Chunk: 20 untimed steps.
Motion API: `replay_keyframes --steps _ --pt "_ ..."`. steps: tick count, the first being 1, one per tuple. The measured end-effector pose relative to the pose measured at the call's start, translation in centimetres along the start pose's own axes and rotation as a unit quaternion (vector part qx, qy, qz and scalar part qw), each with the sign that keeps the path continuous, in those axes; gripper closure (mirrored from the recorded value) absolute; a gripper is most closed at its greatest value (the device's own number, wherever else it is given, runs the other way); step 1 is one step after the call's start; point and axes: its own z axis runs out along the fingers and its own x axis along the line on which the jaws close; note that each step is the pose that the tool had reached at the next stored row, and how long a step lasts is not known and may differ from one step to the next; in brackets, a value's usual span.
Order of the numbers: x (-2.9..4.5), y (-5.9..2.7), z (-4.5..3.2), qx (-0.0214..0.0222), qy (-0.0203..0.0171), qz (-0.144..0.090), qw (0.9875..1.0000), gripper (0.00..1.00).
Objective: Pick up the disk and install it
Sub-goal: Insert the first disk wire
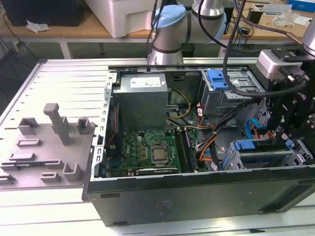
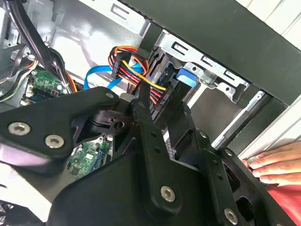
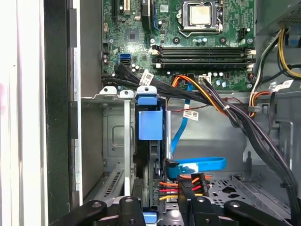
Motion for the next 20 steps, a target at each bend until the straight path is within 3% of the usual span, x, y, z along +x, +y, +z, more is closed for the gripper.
replay_keyframes --steps 14,20 --pt "-2.11 0.12 -0.78 -0.0001 0.0046 0.0 1.0 0.57" --pt "-2.23 0.12 -0.79 -0.0001 0.0054 0.0 1.0 0.57"
